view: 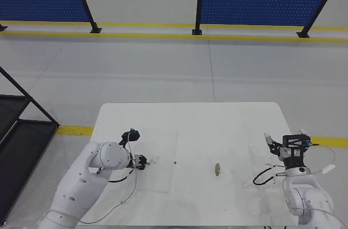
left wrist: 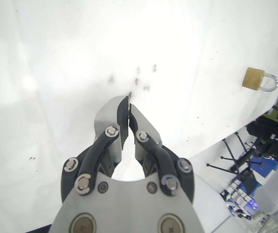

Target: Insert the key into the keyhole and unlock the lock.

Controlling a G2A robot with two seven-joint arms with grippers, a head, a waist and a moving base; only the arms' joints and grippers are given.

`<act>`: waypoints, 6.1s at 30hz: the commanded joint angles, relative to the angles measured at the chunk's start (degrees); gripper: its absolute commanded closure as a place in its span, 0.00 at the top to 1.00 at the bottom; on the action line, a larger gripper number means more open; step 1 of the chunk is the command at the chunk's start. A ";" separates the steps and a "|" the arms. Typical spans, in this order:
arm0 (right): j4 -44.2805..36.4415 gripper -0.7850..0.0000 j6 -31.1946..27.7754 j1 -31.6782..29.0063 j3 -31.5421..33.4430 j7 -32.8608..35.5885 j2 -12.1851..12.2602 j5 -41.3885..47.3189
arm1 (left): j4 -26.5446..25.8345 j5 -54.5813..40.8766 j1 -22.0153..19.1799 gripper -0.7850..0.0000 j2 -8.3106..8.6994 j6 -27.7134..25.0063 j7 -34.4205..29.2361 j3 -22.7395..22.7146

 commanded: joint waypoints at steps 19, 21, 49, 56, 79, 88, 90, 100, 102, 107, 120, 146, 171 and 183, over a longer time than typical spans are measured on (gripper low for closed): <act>0.00 1.00 0.00 0.00 0.00 0.00 0.00 0.00 | -13.04 -0.36 6.05 0.00 0.88 -2.83 6.60 -4.72; 0.00 1.00 0.00 0.00 0.00 0.00 0.00 0.00 | -13.80 -6.02 7.34 0.00 0.86 -5.16 8.34 -7.06; 0.00 1.00 0.00 0.00 0.00 0.00 0.00 0.00 | 9.91 -71.75 6.81 0.00 2.89 -36.10 -13.47 -25.76; 0.00 1.00 0.00 0.00 0.00 0.00 0.00 0.00 | 13.68 -78.93 4.56 0.00 4.68 -36.09 -13.48 -24.00; -2.75 1.00 -4.23 0.46 -0.93 2.56 0.25 -2.97 | 14.98 -81.54 4.06 0.00 6.08 -36.09 -13.48 -23.15; -17.99 1.00 -15.25 -1.08 -1.73 20.52 1.05 -8.73 | 14.98 -81.54 4.06 0.00 6.08 -36.09 -13.48 -23.15; -20.25 1.00 -18.24 -1.34 -2.35 26.62 1.22 -9.06 | 14.98 -81.54 4.06 0.00 6.08 -36.09 -13.48 -23.15; -27.21 1.00 -22.18 3.43 -8.44 56.01 1.10 2.64 | 14.98 -81.54 4.06 0.00 6.08 -36.09 -13.48 -23.15; -27.69 1.00 -20.59 5.34 -9.92 61.72 0.96 6.90 | 14.98 -81.54 4.06 0.00 6.08 -36.09 -13.48 -23.15; -26.61 1.00 -16.56 12.12 -14.76 75.87 0.66 13.23 | 14.98 -81.54 4.06 0.00 6.08 -36.09 -13.48 -23.15; -22.24 1.00 -9.11 20.66 -23.81 84.16 -0.16 8.03 | 14.98 -81.54 4.06 0.00 6.08 -36.09 -13.48 -23.15; -13.43 1.00 1.92 27.92 -32.54 88.00 0.40 13.01 | 14.98 -81.54 4.06 0.00 6.08 -36.09 -13.48 -23.15; 2.17 1.00 16.30 53.23 -59.51 88.00 9.29 34.54 | 14.98 -81.54 4.06 0.00 6.08 -36.09 -13.48 -23.15; 3.42 1.00 18.28 55.30 -62.94 86.01 8.34 35.12 | 14.98 -81.54 4.06 0.00 6.08 -36.09 -13.48 -23.15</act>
